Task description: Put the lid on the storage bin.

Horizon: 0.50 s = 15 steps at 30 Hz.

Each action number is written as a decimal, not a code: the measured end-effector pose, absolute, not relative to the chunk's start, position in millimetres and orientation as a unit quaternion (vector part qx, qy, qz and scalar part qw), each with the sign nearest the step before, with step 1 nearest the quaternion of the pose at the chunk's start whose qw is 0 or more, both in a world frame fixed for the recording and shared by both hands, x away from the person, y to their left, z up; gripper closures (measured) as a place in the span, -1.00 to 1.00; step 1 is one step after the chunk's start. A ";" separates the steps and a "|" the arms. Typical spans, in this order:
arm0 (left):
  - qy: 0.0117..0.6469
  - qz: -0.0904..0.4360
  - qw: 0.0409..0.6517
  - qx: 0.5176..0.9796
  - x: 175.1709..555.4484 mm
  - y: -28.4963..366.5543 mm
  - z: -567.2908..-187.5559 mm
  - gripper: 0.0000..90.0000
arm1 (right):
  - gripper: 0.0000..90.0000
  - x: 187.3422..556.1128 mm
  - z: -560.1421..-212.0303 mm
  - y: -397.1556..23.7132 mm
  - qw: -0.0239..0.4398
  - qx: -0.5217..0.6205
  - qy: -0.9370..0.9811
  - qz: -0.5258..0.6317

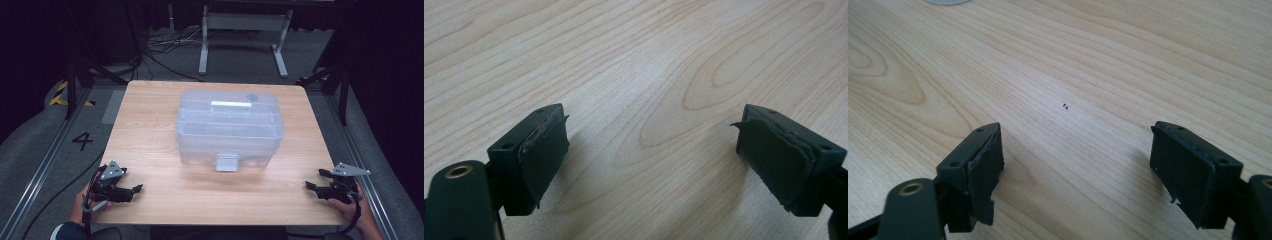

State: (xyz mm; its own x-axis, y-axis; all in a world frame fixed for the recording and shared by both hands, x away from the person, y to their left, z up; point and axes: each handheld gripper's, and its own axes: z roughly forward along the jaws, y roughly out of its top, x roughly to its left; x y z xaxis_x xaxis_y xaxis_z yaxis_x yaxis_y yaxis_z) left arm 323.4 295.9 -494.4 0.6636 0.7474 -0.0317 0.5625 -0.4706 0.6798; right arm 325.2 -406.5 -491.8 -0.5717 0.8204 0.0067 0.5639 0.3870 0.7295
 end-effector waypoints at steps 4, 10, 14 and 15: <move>0.390 0.137 0.339 0.845 323.0 295.1 -494.5 -0.71 | -0.53 325.2 -491.8 -406.1 0.181 0.427 0.812 0.354; 0.394 0.138 0.337 0.844 323.0 294.1 -494.5 -0.72 | -0.54 325.3 -491.8 -404.1 0.185 0.436 0.808 0.350; 0.396 0.138 0.336 0.843 323.0 293.7 -494.5 -0.73 | -0.55 325.4 -491.8 -404.0 0.186 0.437 0.807 0.350; 0.397 0.139 0.335 0.843 323.1 293.1 -494.4 -0.74 | -0.55 325.4 -491.8 -403.9 0.186 0.437 0.807 0.350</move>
